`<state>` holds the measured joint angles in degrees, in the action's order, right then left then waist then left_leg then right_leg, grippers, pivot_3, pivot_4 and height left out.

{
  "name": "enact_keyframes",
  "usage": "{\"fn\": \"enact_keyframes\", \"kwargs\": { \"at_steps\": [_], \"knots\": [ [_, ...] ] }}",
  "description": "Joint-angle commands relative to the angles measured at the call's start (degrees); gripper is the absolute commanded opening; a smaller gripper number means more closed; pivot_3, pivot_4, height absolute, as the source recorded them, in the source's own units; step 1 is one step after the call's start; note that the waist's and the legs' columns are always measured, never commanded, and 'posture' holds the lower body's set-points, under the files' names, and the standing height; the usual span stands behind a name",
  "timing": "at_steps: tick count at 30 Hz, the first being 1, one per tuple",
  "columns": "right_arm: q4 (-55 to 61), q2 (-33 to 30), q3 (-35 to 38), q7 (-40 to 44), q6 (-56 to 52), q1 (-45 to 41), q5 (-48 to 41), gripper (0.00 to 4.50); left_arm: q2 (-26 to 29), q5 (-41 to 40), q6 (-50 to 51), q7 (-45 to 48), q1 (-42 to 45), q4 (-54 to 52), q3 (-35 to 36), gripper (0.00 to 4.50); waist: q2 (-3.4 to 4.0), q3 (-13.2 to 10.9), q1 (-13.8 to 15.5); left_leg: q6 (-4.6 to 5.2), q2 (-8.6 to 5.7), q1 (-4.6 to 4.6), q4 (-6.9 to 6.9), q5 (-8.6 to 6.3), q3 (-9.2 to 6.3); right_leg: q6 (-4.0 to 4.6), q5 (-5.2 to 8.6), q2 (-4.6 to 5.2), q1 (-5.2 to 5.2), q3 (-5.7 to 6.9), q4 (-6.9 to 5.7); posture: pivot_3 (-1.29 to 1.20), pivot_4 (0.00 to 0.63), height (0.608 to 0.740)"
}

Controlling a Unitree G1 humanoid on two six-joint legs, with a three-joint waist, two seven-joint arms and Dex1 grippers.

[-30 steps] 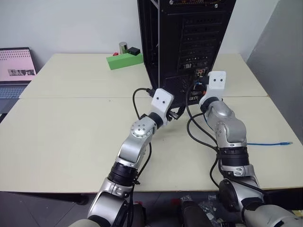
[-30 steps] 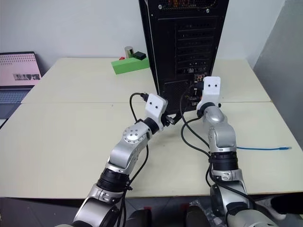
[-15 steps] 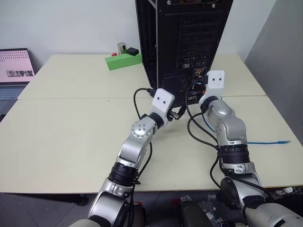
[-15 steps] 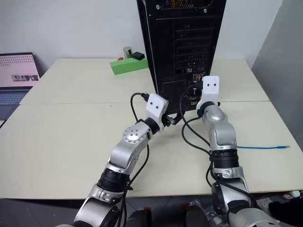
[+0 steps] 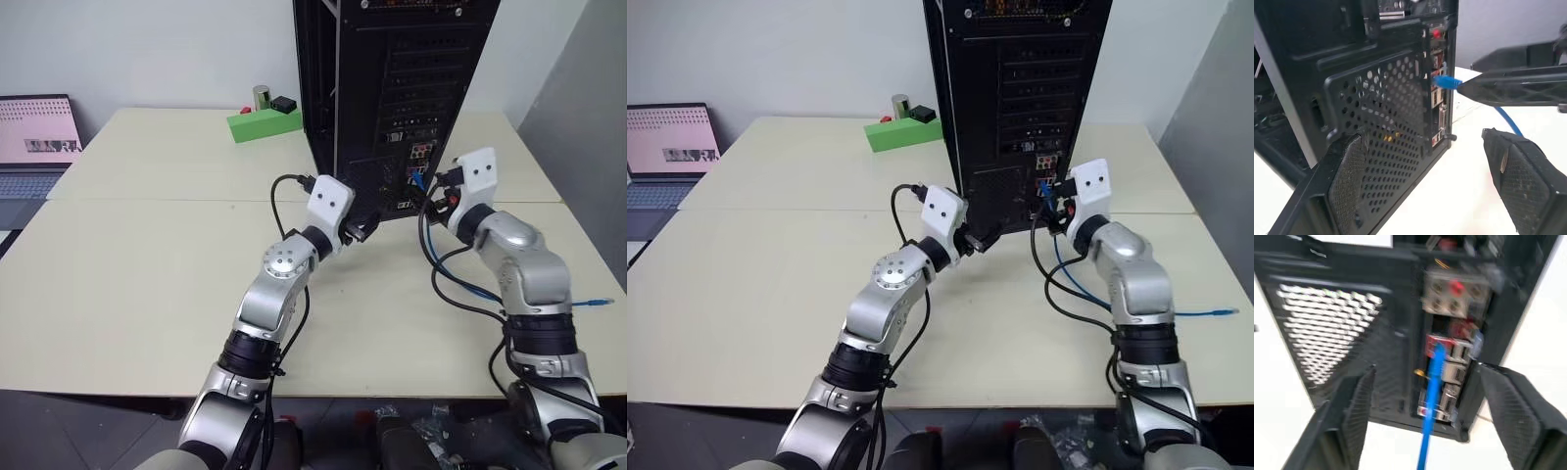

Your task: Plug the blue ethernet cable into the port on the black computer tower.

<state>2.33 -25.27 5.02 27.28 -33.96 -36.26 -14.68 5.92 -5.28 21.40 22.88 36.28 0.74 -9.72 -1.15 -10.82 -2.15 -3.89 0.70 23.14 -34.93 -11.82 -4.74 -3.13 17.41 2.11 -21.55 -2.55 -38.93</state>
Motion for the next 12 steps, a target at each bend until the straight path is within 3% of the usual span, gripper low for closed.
{"fn": "enact_keyframes", "kwargs": {
  "at_steps": [1, 6, 12],
  "knots": [
    [4.1, -6.4, 2.1, 9.5, 2.1, 2.4, -3.6, 4.42, 3.7, -1.0, 3.4, 3.9, 2.1, -4.4, 0.4, 3.91, 0.0, 0.0, 0.1, 0.0, 0.0, 0.0, 0.0, 0.0, 0.0, 0.0, 0.0, 0.0, 0.0, 0.0, 0.0, 0.0, 0.15, 0.74],
    [3.3, -12.9, 5.9, 19.5, 6.2, 6.0, -8.1, 4.42, 11.6, -4.3, 8.3, 11.3, 0.1, -10.3, 1.6, 3.91, -0.01, 0.0, -0.2, 0.0, 0.02, -0.01, 0.02, 0.0, 0.01, 0.0, 0.01, -0.02, -0.01, 0.0, 0.01, 0.0, 0.15, 0.74],
    [1.4, -15.4, 9.0, 22.8, 8.4, 6.3, -10.5, 4.42, 17.9, -9.2, 12.2, 16.1, -2.2, -14.0, 5.3, 3.91, -0.01, 0.0, -0.2, 0.0, 0.04, -0.05, 0.02, 0.0, 0.01, 0.0, 0.01, -0.02, 0.03, 0.0, 0.01, 0.0, 0.15, 0.74]
  ]
}}
